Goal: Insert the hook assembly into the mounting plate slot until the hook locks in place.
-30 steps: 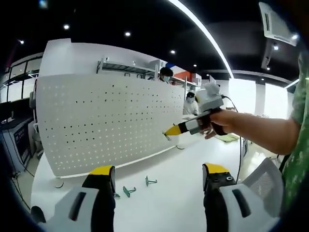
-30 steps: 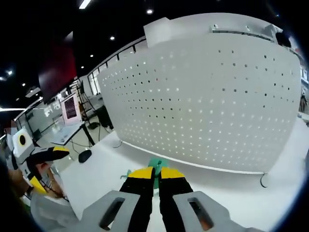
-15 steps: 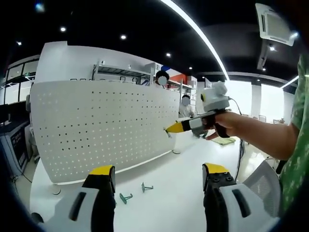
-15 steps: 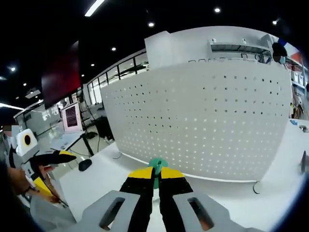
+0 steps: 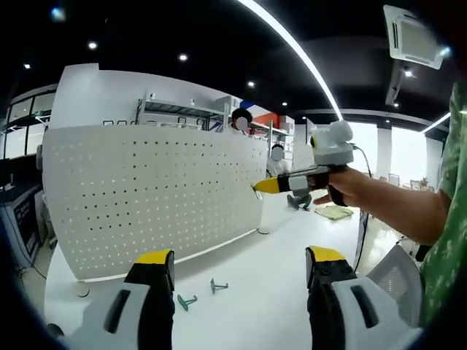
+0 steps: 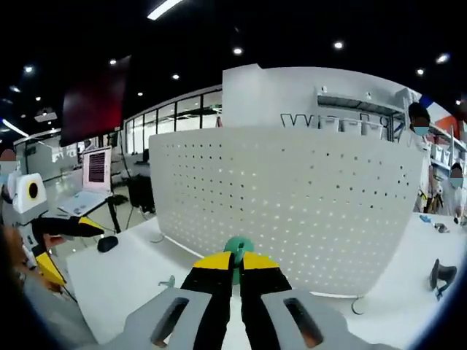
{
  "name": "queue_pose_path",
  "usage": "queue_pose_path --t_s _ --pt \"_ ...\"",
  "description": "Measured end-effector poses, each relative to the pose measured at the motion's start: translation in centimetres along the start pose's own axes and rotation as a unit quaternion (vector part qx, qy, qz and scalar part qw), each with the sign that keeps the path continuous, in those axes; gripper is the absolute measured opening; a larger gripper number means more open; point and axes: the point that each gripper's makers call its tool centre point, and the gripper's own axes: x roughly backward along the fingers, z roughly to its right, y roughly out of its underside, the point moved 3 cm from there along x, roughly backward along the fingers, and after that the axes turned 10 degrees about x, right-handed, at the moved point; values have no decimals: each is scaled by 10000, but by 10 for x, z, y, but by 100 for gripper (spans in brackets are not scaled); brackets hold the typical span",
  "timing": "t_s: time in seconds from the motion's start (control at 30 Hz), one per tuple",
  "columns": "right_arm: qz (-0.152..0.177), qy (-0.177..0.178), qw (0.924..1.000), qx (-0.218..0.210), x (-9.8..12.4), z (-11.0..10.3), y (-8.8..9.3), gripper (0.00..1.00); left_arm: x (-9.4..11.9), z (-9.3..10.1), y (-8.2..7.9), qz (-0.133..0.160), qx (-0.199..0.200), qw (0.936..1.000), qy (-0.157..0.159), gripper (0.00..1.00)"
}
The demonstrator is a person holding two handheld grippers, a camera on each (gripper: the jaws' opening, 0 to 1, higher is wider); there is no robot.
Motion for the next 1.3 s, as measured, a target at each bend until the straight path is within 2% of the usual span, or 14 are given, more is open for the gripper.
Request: queue_pose_path --t_s 0.53,1.0,1.3 --pt "521 550 9960 474 4 13 -15 2 -1 1 -3 33 9 10000 34 75" --pt "969 886 9860 1025 5 18 -31 1 -2 1 -4 45 36 10000 19 74" --pt "1242 1005 9801 1180 7 21 -41 1 -3 1 -6 59 32 10000 13 74"
